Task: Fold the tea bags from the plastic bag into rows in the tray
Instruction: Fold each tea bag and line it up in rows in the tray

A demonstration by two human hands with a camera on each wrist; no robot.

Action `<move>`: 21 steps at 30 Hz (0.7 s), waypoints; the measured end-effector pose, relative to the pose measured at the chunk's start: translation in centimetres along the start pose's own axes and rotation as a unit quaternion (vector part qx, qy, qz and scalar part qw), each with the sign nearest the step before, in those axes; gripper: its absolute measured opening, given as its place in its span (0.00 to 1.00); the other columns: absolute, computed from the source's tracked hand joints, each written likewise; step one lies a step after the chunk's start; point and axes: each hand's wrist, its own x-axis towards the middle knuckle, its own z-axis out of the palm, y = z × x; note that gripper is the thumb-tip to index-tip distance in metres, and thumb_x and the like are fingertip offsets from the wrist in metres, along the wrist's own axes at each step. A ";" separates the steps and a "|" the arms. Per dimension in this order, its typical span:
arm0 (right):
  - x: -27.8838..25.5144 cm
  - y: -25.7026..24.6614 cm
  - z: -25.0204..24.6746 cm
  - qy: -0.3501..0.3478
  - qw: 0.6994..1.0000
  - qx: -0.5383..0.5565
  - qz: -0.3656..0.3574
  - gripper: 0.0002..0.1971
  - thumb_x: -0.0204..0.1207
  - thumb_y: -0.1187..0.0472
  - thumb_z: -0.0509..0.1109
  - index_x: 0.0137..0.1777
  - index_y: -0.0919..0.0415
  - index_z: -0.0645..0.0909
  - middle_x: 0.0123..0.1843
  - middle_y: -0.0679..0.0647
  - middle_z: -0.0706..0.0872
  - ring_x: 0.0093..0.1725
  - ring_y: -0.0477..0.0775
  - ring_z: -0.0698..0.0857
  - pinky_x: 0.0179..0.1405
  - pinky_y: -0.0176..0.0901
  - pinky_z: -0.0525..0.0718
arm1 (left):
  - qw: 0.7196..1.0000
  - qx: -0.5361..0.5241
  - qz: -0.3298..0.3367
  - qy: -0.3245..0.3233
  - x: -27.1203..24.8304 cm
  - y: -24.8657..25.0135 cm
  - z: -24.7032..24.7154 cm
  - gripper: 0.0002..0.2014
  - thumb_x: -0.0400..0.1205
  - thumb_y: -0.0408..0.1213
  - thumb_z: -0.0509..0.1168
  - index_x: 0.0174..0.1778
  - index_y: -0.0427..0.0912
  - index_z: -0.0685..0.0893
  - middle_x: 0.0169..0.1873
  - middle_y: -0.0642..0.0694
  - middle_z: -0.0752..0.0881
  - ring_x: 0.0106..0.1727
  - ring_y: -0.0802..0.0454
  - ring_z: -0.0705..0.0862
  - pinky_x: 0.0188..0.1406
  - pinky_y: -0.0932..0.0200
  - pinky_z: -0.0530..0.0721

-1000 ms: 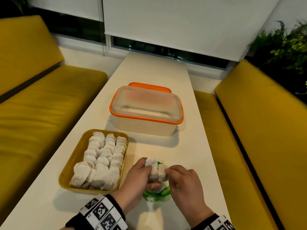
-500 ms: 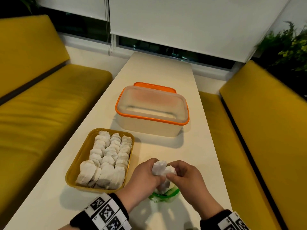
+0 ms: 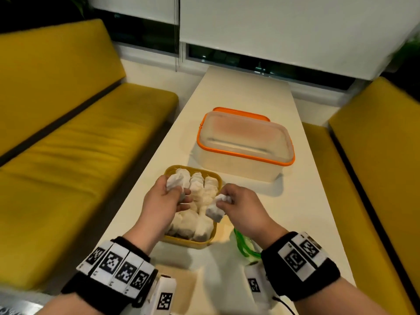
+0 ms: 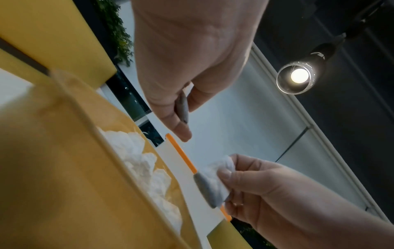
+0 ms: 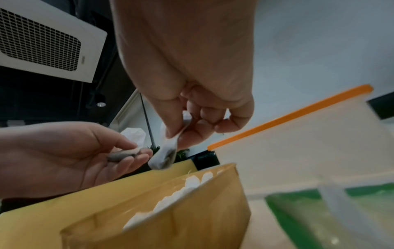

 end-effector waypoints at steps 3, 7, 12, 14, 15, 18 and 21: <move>0.8 -0.9 1.9 -0.048 0.996 -0.068 0.020 0.03 0.75 0.58 0.69 0.47 0.53 0.82 0.43 0.52 0.84 0.46 0.55 0.82 0.46 0.43 0.80 | 1.000 -0.007 0.005 -0.001 -0.4 -0.5 -1.6 0.07 0.84 0.33 0.58 0.53 0.47 0.79 0.45 0.43 0.89 0.44 0.48 0.91 0.45 0.50 0.90; 0.9 -1.7 3.6 -0.128 0.967 -0.215 0.046 0.09 0.76 0.56 0.65 0.55 0.48 0.81 0.53 0.51 0.86 0.56 0.58 0.81 0.55 0.49 0.67 | 1.000 -0.002 0.008 0.000 -0.6 -1.1 -2.6 0.07 0.84 0.33 0.58 0.49 0.50 0.79 0.44 0.45 0.89 0.43 0.50 0.91 0.41 0.55 0.89; 0.4 -2.2 5.2 -0.107 0.902 -0.418 0.004 0.19 0.73 0.54 0.69 0.63 0.49 0.72 0.57 0.54 0.80 0.61 0.60 0.74 0.55 0.57 0.64 | 1.000 0.005 0.010 -0.008 -0.9 -1.6 -3.1 0.08 0.84 0.31 0.57 0.49 0.49 0.78 0.46 0.44 0.89 0.42 0.50 0.91 0.41 0.53 0.89; 0.4 -2.2 5.5 -0.089 0.897 -0.432 -0.001 0.25 0.72 0.50 0.72 0.67 0.50 0.68 0.63 0.54 0.76 0.64 0.60 0.72 0.58 0.58 0.65 | 1.000 0.020 0.008 -0.016 -1.0 -1.7 -3.1 0.07 0.84 0.32 0.57 0.49 0.50 0.77 0.47 0.45 0.89 0.42 0.50 0.91 0.42 0.52 0.90; 0.4 -2.2 5.4 -0.086 0.897 -0.433 0.000 0.28 0.71 0.48 0.72 0.68 0.50 0.67 0.64 0.54 0.74 0.64 0.60 0.71 0.59 0.58 0.65 | 0.999 0.029 0.007 -0.020 -1.1 -1.7 -3.1 0.07 0.84 0.33 0.58 0.49 0.51 0.77 0.47 0.46 0.88 0.42 0.50 0.91 0.44 0.51 0.90; 0.9 -2.4 4.7 -0.065 0.918 -0.390 0.002 0.28 0.71 0.45 0.71 0.69 0.48 0.68 0.66 0.51 0.74 0.67 0.58 0.71 0.62 0.57 0.66 | 0.998 0.057 -0.007 -0.035 -1.3 -1.9 -2.7 0.06 0.84 0.36 0.59 0.50 0.52 0.78 0.46 0.47 0.88 0.42 0.51 0.90 0.47 0.49 0.90; 1.1 -3.2 3.4 -0.020 0.988 -0.144 -0.045 0.23 0.74 0.49 0.71 0.69 0.46 0.73 0.66 0.46 0.76 0.67 0.51 0.74 0.66 0.50 0.73 | 0.996 0.063 -0.016 -0.065 -1.4 -1.7 -2.0 0.07 0.83 0.35 0.61 0.54 0.51 0.79 0.47 0.47 0.88 0.43 0.52 0.90 0.46 0.52 0.91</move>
